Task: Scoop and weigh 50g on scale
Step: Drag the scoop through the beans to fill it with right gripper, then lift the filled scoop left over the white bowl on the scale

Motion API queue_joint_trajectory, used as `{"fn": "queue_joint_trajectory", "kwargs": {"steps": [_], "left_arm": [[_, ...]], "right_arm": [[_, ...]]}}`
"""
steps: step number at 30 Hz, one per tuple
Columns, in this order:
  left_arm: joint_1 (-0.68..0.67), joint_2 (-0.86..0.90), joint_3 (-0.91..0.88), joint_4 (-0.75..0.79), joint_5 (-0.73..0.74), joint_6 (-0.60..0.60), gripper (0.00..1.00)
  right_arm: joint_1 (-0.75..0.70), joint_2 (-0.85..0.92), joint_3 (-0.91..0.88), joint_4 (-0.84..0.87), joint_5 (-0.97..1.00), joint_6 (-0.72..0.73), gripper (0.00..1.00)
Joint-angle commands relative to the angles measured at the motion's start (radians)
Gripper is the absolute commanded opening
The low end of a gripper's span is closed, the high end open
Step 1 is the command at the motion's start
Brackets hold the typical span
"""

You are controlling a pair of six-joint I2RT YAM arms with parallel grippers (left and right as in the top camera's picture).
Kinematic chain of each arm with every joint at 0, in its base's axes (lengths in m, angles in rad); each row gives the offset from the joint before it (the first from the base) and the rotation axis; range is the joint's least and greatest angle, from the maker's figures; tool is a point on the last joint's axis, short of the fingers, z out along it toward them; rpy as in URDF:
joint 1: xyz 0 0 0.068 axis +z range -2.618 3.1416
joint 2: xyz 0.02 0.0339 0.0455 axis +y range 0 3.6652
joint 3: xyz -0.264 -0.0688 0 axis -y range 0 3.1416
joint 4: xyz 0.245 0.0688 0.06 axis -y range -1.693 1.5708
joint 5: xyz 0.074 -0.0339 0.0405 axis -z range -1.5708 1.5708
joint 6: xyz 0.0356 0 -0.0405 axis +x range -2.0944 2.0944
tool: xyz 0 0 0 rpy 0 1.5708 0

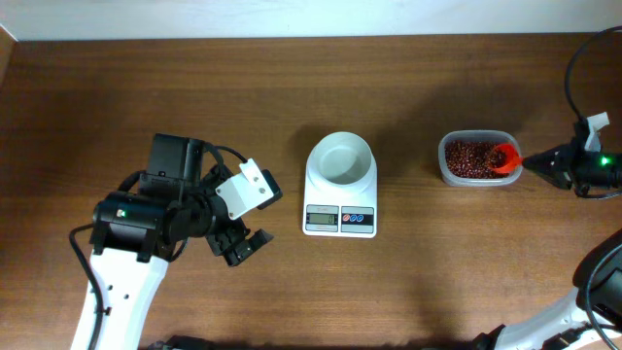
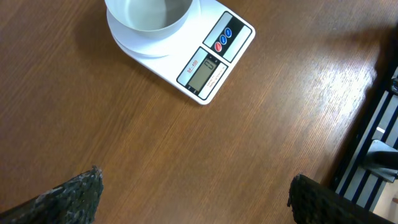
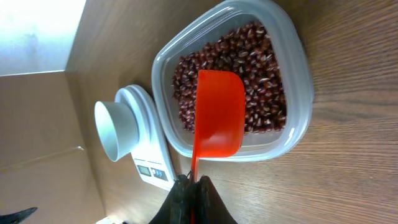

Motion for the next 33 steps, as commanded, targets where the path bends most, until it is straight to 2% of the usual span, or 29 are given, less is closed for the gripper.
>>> {"fn": "queue_joint_trajectory", "kwargs": {"steps": [1,4,12,33], "left_arm": [[-0.003,-0.003,-0.006,-0.001,0.004,-0.012,0.99],[-0.003,-0.003,-0.006,-0.001,0.004,-0.012,0.99],[-0.003,-0.003,-0.006,-0.001,0.004,-0.013,0.99],[-0.003,-0.003,-0.006,-0.001,0.004,-0.013,0.99]], "right_arm": [[-0.005,0.007,0.006,-0.011,-0.074,-0.019,0.04],[-0.005,0.007,0.006,-0.046,-0.151,-0.071,0.04],[0.043,0.007,0.006,-0.078,-0.164,-0.071,0.04],[0.407,0.007,0.006,-0.047,-0.227,-0.07,0.04]]}}
